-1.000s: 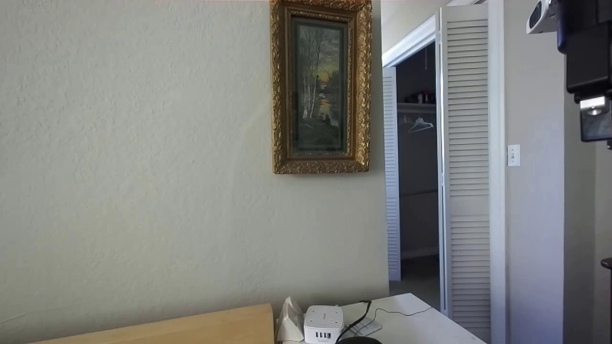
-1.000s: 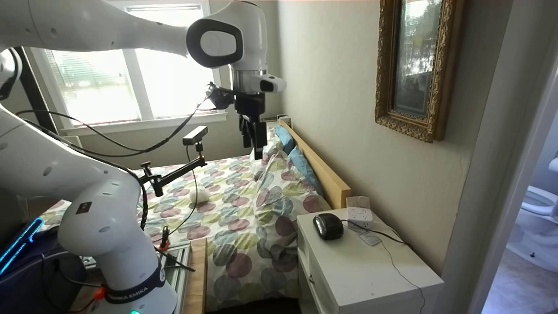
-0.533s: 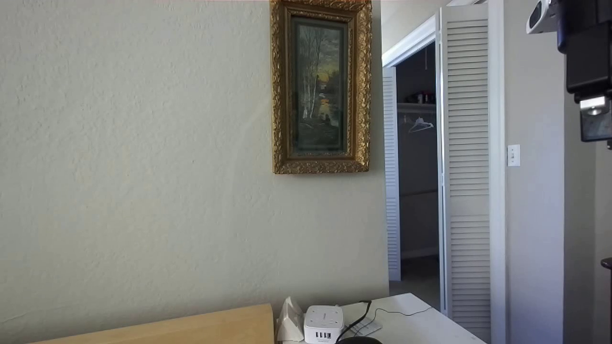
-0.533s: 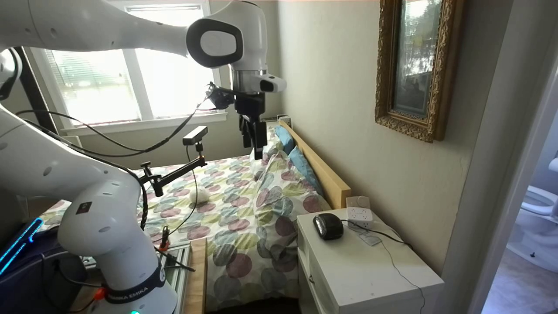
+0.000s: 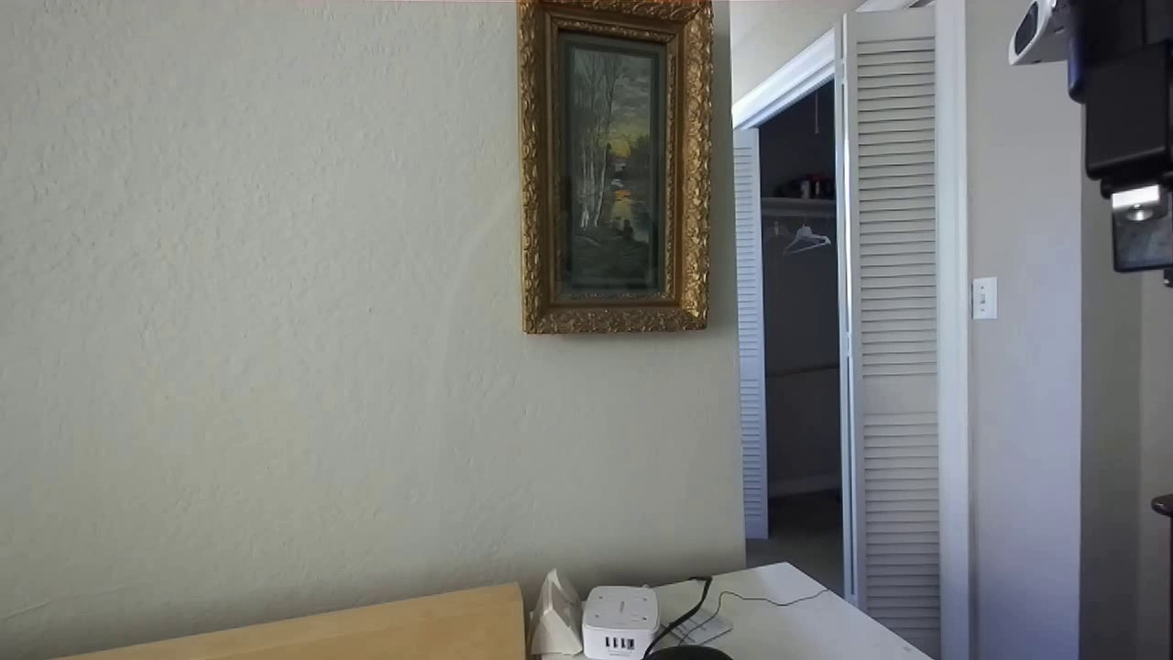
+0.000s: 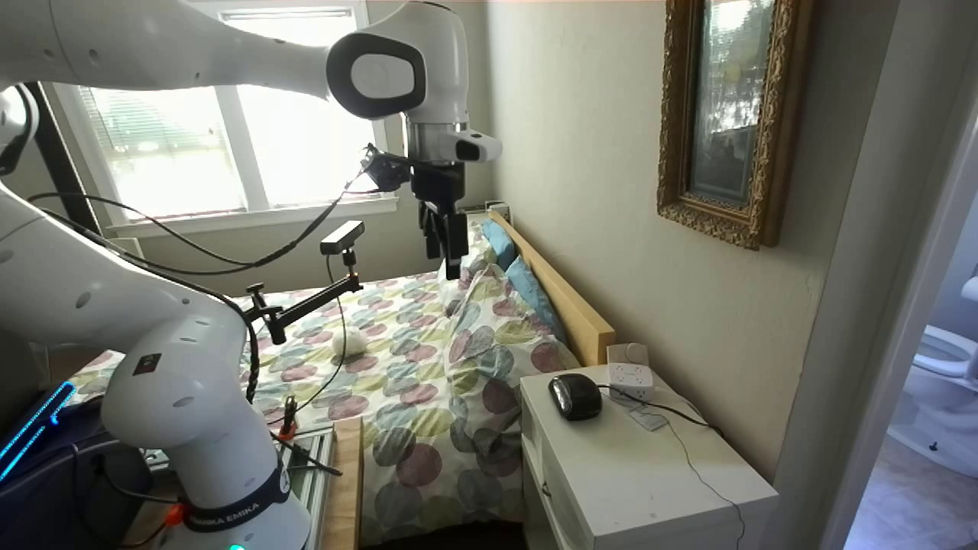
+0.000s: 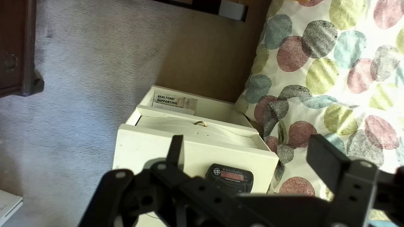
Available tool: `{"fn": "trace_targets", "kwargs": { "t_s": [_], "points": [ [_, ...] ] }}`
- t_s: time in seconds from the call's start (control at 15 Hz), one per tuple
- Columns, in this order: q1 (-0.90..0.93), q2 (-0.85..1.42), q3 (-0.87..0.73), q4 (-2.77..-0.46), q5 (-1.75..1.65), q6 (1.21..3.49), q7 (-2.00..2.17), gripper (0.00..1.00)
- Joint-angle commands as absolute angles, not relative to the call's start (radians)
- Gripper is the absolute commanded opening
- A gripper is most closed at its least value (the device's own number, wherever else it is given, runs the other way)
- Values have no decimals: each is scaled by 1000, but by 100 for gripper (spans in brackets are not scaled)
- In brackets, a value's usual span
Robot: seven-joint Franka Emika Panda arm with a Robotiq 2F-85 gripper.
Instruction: Press the button on the black object
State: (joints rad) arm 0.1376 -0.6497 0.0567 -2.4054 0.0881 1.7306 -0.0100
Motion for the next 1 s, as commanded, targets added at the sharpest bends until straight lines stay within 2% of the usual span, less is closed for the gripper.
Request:
{"fn": "trace_targets", "kwargs": {
  "t_s": [0.0, 0.53, 0.93],
  "points": [
    [126, -649, 66, -2403, 93, 1727, -15, 100],
    [126, -649, 66, -2403, 93, 1727, -15, 100],
    [144, -476, 44, -2373, 153, 1940, -63, 100]
  ]
}}
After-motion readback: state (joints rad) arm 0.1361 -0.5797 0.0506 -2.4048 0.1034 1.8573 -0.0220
